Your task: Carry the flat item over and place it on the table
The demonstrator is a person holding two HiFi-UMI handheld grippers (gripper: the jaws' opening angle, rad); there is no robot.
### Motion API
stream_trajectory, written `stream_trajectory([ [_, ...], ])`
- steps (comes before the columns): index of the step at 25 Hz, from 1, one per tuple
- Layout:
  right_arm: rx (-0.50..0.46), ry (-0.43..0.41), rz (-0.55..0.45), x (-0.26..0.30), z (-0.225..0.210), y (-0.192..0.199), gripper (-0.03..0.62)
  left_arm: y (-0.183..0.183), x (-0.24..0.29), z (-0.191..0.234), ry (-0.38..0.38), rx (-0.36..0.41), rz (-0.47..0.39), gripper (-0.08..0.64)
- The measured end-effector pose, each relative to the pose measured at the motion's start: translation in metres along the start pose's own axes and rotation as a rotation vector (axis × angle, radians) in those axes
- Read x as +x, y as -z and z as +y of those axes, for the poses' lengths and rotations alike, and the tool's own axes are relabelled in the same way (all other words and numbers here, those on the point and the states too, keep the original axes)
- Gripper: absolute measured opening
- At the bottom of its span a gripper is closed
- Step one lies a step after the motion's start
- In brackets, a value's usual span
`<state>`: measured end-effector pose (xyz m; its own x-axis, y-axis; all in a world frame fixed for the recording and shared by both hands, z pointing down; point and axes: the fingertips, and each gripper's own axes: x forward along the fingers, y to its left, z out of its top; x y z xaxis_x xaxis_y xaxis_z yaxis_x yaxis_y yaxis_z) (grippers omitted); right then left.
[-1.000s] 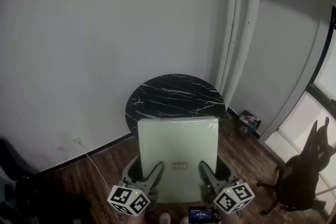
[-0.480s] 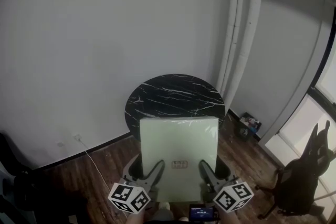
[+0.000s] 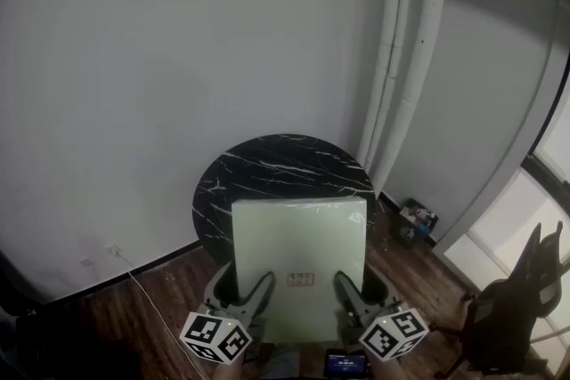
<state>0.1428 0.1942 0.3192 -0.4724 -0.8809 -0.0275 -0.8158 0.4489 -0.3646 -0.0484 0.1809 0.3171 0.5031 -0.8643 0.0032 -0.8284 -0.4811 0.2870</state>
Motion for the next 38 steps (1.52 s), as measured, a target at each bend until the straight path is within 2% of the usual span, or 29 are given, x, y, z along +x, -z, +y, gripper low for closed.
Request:
stream_trajectory([
  [10, 0.006, 0.023, 0.020, 0.136, -0.049, -0.013, 0.218, -0.023, 0.117, 0.087, 0.007, -0.015, 0.019, 0.342],
  [19, 0.012, 0.023, 0.023, 0.213, -0.062, -0.016, 0.218, -0.040, 0.168, 0.143, -0.004, -0.010, 0.026, 0.342],
  [28, 0.011, 0.019, 0.016, 0.232, -0.073, -0.024, 0.218, -0.048, 0.188, 0.149, -0.010, -0.002, 0.020, 0.342],
  [38, 0.028, -0.043, 0.034, 0.254, -0.088, -0.040, 0.218, -0.060, 0.205, 0.149, -0.082, 0.020, 0.012, 0.342],
])
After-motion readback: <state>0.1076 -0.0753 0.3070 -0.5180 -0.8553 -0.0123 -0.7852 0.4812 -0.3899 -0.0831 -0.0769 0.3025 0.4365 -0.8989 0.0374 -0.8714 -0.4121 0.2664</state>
